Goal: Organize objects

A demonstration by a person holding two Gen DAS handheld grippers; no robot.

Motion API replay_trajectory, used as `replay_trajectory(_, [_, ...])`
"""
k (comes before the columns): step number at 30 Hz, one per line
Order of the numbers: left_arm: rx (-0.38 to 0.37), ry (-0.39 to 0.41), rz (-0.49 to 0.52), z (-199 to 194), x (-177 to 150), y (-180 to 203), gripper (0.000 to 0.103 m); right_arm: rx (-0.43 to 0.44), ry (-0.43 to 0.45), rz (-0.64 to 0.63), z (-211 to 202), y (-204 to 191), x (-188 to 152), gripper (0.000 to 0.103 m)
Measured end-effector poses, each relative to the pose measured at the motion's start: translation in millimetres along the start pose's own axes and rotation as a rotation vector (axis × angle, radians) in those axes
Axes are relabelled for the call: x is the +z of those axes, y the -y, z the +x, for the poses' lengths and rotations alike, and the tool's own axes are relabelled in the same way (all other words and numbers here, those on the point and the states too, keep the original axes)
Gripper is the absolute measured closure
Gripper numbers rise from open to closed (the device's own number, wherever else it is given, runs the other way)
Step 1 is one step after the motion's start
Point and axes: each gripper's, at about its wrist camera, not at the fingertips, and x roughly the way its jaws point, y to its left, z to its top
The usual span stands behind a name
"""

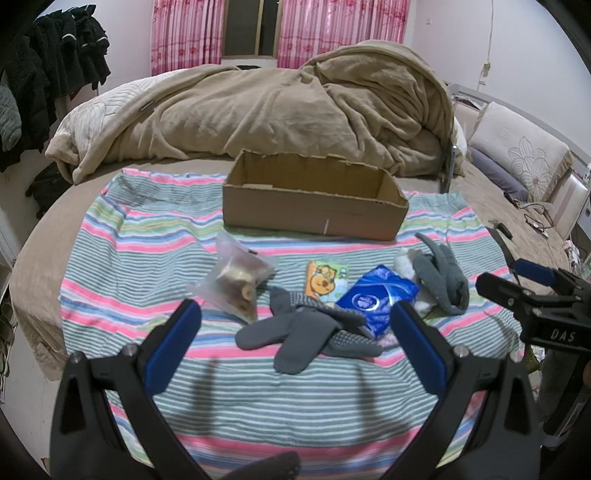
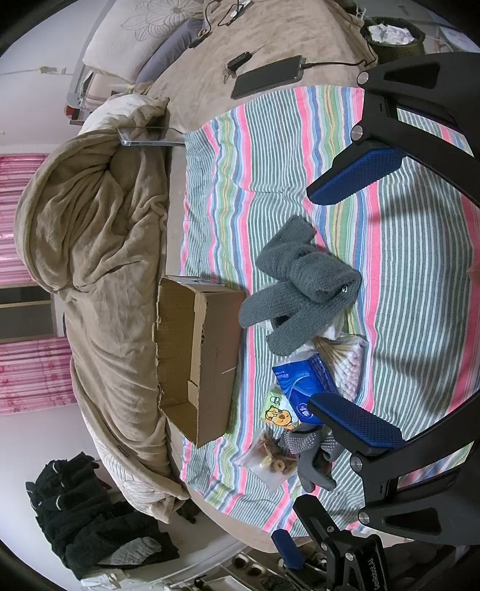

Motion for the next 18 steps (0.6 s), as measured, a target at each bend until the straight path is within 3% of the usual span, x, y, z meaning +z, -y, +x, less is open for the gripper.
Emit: replay_trajectory(18, [-0.008, -0.006, -0.007, 1.9, -0.5, -0.2, 0.000, 0.001, -0.002, 0.000, 0.4, -0.1, -1.1, 0.000])
